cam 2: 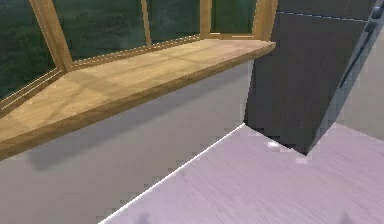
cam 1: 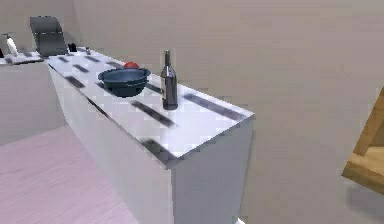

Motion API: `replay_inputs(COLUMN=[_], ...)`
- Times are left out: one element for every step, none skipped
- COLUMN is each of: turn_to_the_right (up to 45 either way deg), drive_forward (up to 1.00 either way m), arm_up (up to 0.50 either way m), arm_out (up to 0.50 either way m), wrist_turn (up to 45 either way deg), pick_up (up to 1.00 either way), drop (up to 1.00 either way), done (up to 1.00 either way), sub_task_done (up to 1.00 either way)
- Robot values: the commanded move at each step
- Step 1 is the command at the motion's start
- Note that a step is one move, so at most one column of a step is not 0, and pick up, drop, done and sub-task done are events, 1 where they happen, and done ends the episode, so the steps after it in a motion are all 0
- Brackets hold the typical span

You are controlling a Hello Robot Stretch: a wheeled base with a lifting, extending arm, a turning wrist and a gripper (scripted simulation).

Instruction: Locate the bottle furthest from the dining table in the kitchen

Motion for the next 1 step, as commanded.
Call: replay_inputs(turn_to_the_right=[0.0], drive_forward=[0.0], arm_up=[0.0], arm_out=[0.0], wrist_turn=[0.0], pick_up=[0.0], drop=[0.0], done=[1.0], sub_task_done=[0.0])
